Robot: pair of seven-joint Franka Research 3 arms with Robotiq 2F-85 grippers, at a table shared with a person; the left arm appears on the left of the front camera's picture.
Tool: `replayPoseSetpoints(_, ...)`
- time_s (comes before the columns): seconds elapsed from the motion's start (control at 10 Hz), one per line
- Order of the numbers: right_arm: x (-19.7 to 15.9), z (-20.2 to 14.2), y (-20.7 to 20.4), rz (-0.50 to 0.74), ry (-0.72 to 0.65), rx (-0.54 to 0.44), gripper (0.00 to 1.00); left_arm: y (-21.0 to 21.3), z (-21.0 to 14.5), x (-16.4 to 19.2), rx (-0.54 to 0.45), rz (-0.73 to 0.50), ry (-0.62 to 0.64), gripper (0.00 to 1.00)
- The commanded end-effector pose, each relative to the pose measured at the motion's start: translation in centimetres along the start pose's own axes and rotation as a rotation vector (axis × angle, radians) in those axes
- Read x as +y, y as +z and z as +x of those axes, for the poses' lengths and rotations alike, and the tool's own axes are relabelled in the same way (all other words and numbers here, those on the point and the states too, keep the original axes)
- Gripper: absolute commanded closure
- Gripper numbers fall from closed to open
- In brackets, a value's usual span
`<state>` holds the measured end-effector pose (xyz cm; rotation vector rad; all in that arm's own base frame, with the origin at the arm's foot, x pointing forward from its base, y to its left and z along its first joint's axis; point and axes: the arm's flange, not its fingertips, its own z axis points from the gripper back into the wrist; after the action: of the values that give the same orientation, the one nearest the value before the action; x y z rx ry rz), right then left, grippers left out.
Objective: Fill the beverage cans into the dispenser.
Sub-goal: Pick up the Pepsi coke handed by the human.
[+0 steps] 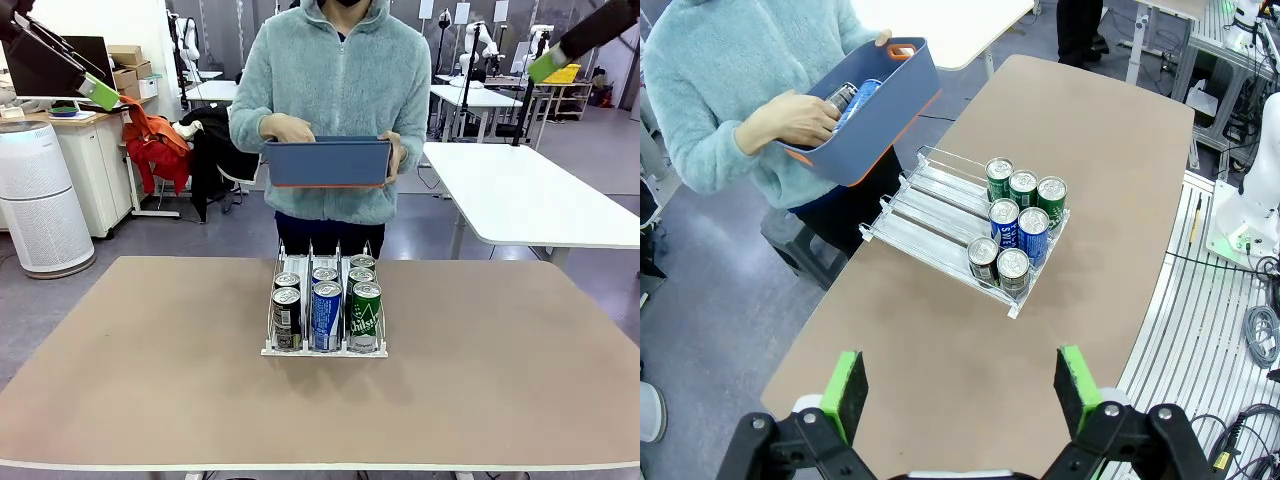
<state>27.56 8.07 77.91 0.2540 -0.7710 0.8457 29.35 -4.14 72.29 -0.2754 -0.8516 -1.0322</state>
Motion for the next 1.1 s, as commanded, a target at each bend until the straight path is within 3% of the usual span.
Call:
replayPoseSetpoints(0.0, -2.2, 1.8, 0.9, 0.052, -0.028, 0.046, 0.00, 0.0, -0.1, 0.0, 0.001, -0.003, 0.000, 0.00)
replayPoseSetpoints(0.3, -4.6, 3.2, 2.2, 0.107, -0.037, 0.093, 0.00, 0.0, -0.1, 0.0, 0.001, -0.003, 0.000, 0.00)
replayPoseSetpoints(0.5, -5.7, 3.0, 0.6, 0.102, -0.052, 0.092, 0.00, 0.0, -0.1, 0.0, 0.001, -0.003, 0.000, 0.00)
replayPoseSetpoints(1.0, -4.5, 2.7, 1.5, 0.075, -0.048, 0.088, 0.00, 0.0, -0.1, 0.0, 0.001, -0.003, 0.000, 0.00)
